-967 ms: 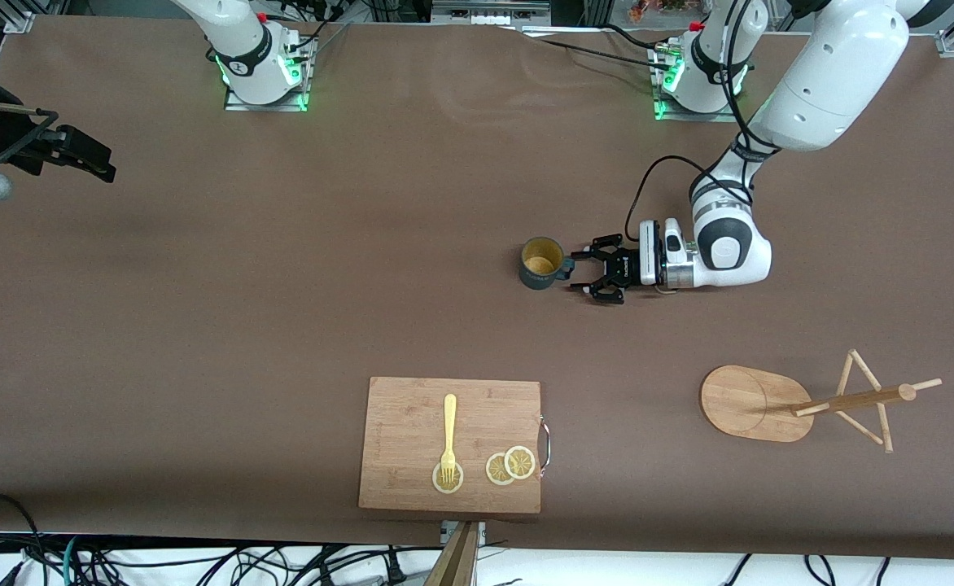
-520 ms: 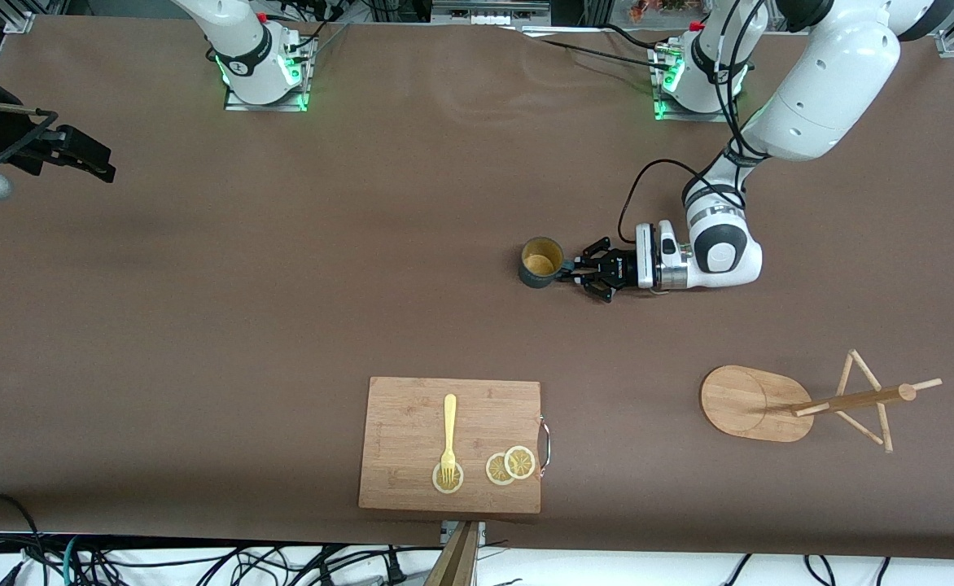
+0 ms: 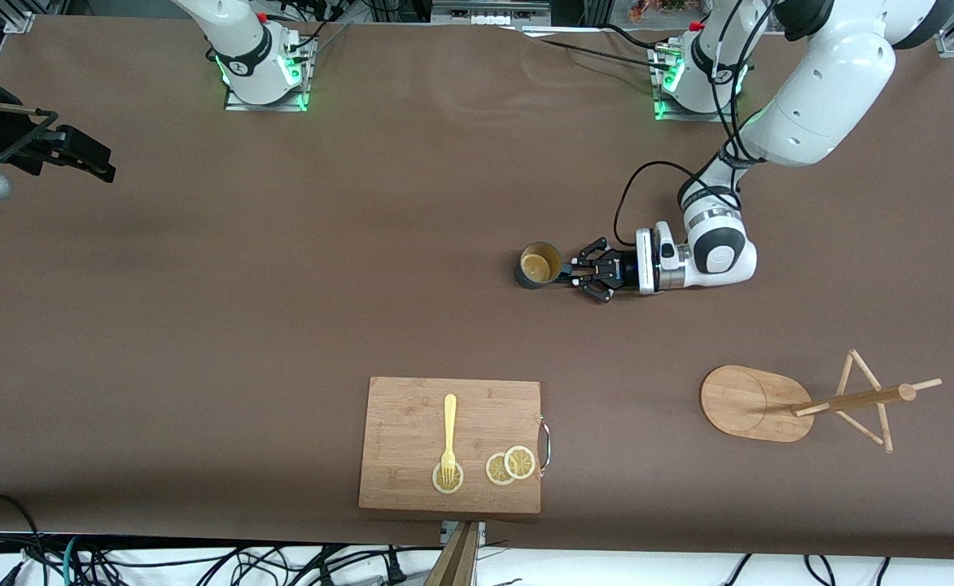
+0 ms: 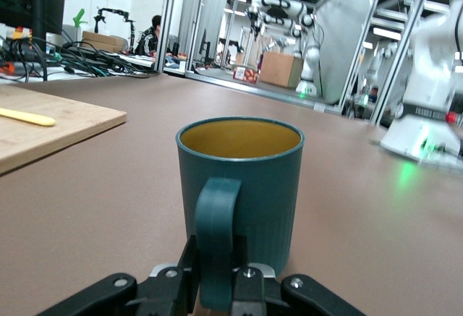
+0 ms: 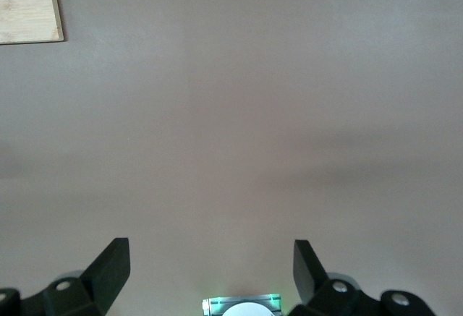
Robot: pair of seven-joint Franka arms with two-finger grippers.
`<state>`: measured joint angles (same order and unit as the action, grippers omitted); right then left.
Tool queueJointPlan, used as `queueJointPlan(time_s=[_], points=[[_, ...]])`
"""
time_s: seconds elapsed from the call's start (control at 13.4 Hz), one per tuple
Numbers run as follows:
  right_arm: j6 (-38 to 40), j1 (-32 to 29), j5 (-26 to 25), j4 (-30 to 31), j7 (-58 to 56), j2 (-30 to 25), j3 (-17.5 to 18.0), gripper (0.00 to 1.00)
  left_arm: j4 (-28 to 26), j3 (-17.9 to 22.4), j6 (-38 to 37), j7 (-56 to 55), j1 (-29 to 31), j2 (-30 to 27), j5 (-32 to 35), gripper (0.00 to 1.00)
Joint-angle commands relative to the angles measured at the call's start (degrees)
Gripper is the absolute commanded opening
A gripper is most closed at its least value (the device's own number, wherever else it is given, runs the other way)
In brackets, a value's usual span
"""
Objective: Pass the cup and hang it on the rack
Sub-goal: 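Close the left gripper on the mug handle, then lift the mug with the left gripper toward the wooden rack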
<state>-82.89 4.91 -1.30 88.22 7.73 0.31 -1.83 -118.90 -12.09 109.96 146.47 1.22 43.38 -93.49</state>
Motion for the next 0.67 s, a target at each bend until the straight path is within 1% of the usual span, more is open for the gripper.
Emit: queueJointPlan(time_s=[0.0,0.15,0.3,0.37,0.52,0.59], points=[[0.5,-0.4,-0.6,-0.9,-0.8,0.3,0.3,1.00,0.9,-0.3,-3.0,-8.4,2.2,-0.5,-1.2,0.00],[0.5,-0.3,-0.6,-0.9,-0.8,0.2,0.3,1.00,1.0,0.0,-6.9,-15.7,3.4,-1.1,-0.5,0.00],[0.5,-0.4,-0.5,-0.9,-0.8,0.2,0.3,1.00,1.0,0.2,-7.2,-19.8,4.8,-4.0,1.6,0.00],[0.5,-0.4,-0.6,-0.9,-0.8,0.2,0.3,1.00,1.0,0.3,-7.2,-22.9,5.8,-5.9,3.7,0.00],[0.5,-0.4,-0.6,-0.9,-0.9,0.3,0.3,1.00,1.0,0.2,-7.8,-29.1,9.0,-8.5,10.6,0.00],[0.5,-0.4,-0.6,-0.9,-0.9,0.2,0.3,1.00,1.0,0.2,-9.8,-31.7,11.0,-9.4,13.1,0.00]])
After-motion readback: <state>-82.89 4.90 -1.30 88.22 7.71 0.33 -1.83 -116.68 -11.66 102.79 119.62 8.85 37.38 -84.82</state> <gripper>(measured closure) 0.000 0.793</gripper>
